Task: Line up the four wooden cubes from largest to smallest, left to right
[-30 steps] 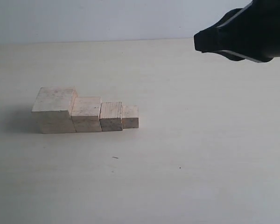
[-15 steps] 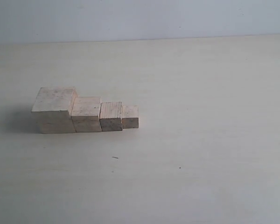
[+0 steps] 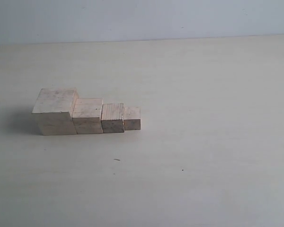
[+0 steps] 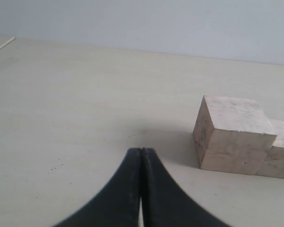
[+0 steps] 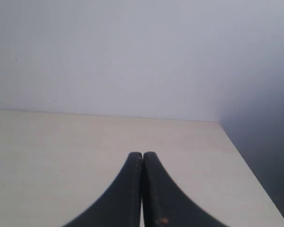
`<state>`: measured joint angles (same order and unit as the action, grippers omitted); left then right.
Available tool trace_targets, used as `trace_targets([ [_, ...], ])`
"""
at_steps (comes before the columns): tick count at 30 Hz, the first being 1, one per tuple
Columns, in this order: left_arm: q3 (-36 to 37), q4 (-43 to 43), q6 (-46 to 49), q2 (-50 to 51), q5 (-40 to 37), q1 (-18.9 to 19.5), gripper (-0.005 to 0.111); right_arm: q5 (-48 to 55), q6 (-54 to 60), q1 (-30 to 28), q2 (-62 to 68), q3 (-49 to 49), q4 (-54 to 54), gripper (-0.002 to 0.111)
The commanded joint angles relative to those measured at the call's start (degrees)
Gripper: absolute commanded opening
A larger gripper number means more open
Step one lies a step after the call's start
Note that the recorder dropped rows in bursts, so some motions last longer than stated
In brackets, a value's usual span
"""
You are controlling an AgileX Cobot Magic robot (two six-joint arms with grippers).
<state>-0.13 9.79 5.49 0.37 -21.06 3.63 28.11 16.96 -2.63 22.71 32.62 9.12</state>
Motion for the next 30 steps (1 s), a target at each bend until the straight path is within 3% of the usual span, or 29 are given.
trace_targets([
  [1,0.1,-0.2,0.0,-0.4,0.5,-0.3,0.000,-0.8,-2.4,-0.4,-1.4,-3.4,-1.8,0.000],
  [7,0.1,-0.2,0.0,-0.4,0.5,-0.3,0.000,-4.8,-6.9,-0.3,-2.8,-10.4,-1.6,0.000],
  [24,0.1,-0.2,0.0,-0.4,0.5,-0.3,0.000,-6.7,-11.0,-0.2,-21.8,-29.0,-1.6,0.000],
  [30,0.1,-0.2,0.0,-0.4,0.5,-0.3,0.000,-7.8,-11.2,3.4,-22.7,-32.6,-1.6,0.000],
])
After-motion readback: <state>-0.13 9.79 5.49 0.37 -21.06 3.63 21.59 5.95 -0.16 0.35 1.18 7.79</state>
